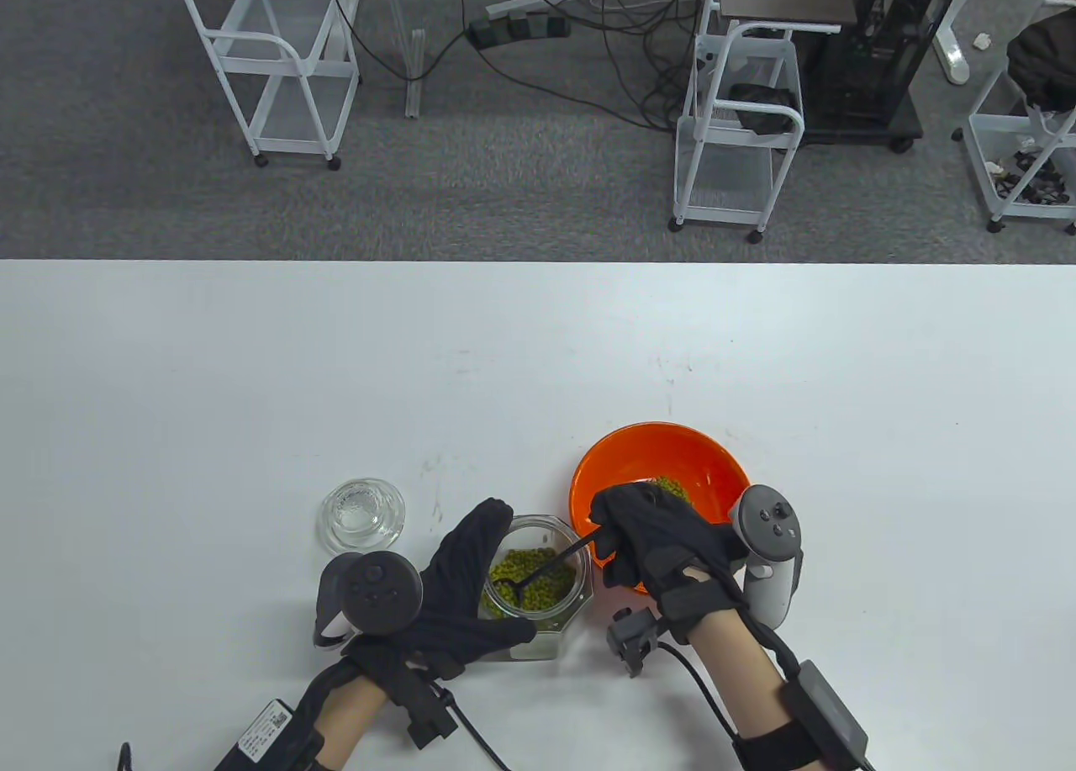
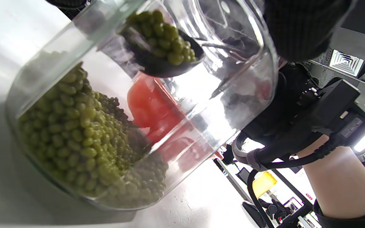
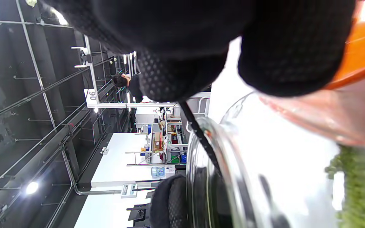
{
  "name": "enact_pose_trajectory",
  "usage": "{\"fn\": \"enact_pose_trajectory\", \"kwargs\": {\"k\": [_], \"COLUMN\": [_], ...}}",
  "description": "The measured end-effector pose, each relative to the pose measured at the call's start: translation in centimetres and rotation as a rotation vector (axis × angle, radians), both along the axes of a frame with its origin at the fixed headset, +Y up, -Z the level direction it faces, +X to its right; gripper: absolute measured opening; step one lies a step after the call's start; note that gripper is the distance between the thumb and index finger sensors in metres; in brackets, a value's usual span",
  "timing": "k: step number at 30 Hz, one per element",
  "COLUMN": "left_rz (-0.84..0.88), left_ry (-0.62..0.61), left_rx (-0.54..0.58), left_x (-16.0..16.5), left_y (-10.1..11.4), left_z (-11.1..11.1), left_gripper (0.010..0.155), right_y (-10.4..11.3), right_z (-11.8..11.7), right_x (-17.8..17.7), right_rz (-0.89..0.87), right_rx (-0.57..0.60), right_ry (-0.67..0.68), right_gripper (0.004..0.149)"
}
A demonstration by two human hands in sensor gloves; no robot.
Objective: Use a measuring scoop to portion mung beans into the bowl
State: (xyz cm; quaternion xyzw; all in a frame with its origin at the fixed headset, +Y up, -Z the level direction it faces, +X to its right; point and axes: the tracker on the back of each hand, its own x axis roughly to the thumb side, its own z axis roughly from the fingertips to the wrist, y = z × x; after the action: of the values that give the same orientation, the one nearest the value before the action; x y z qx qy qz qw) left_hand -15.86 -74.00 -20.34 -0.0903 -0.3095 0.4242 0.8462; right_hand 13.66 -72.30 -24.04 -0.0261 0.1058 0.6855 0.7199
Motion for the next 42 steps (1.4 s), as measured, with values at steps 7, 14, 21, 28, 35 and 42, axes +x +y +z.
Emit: {"fn": "enact_pose_trajectory", "kwargs": {"k": [7,14,21,28,35,42], "left_rz": [0.0,0.0,0.0,0.0,0.0,0.0], "left_ry": [0.0,0.0,0.0,0.0,0.0,0.0], "left_rx": [0.0,0.0,0.0,0.0,0.0,0.0], "left_x": [0.0,0.0,0.0,0.0,0.0,0.0], "left_y": [0.0,0.0,0.0,0.0,0.0,0.0], "left_z": [0.0,0.0,0.0,0.0,0.0,0.0], "left_gripper": [0.114,0.114,0.114,0.114,0.114,0.114], "right_y": [-0.4,-0.3,-0.3,-0.4,-0.1,-0.1], "right_z": [-0.2,-0.5,-0.8,-1.2,-1.6,-1.9], "right_x": [0.6,1.6,3.1,4.6,6.5,9.5], "right_rz": [-0.05,-0.075,-0.125,-0.218,-0.288,-0.364], "right_rx": [-0.03,-0.025,-0.015,-0.017,-0.009,-0.003], "right_ry": [-0.024,-0.049,-0.077,-0.082,-0.097,-0.168], "right_gripper": [0.041,0.041,0.041,0.041,0.041,0.041]}}
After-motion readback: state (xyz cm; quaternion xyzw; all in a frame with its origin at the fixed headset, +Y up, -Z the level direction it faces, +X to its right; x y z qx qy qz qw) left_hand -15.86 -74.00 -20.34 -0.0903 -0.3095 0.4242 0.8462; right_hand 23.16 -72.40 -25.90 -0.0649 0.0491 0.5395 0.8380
